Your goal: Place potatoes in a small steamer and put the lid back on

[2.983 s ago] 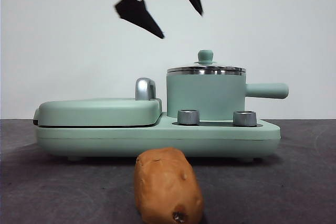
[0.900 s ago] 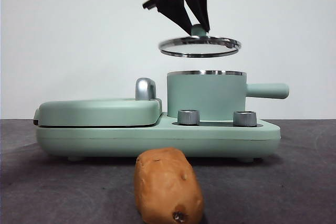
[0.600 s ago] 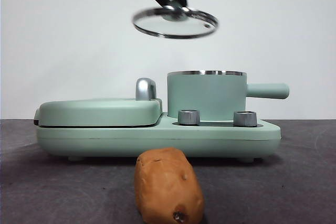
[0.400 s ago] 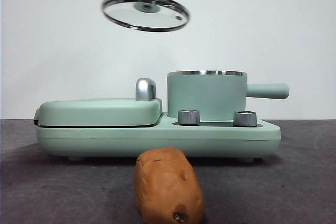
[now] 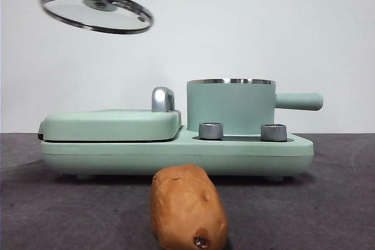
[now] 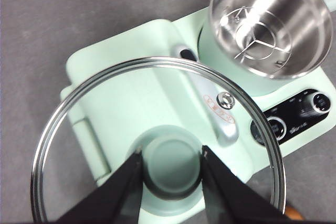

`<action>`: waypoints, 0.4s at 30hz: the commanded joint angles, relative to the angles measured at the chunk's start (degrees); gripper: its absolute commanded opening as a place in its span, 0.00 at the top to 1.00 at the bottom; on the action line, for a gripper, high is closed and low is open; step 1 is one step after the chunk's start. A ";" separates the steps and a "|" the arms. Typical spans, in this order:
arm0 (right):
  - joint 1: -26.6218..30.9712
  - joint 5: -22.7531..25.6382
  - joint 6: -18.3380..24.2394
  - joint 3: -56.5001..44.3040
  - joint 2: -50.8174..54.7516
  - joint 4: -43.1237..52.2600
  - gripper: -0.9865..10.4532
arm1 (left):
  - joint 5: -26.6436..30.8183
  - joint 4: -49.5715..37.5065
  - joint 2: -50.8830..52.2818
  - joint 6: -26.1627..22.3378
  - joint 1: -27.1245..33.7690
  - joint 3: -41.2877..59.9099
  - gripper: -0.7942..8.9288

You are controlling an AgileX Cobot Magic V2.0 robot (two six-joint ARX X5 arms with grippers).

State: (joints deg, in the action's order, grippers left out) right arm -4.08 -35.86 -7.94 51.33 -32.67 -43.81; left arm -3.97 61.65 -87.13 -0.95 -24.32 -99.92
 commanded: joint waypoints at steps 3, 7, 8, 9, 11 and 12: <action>-0.09 -0.15 -0.61 0.79 -0.20 0.22 0.50 | -0.13 -5.99 8.94 -0.92 1.33 9.42 0.90; -0.09 -0.15 -0.61 0.79 -0.22 0.02 0.50 | -0.13 -9.73 15.26 -0.68 2.36 16.17 0.90; -0.09 -0.17 -0.61 0.79 -0.22 0.00 0.50 | -0.13 -10.62 16.65 -0.46 2.51 17.73 0.90; -0.09 -0.15 -0.61 0.79 -0.22 0.00 0.50 | -0.13 -11.52 17.84 -0.20 2.60 19.06 0.90; -0.09 -0.17 -0.61 0.79 -0.22 -0.07 0.50 | -0.13 -12.90 20.28 0.39 2.62 21.81 0.90; -0.09 -0.17 -0.63 0.79 -0.22 -0.22 0.50 | -0.13 -13.38 21.24 0.66 2.62 22.95 0.90</action>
State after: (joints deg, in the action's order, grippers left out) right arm -4.08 -35.86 -7.94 51.33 -32.67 -44.23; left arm -3.99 50.02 -66.26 -0.69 -21.52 -76.62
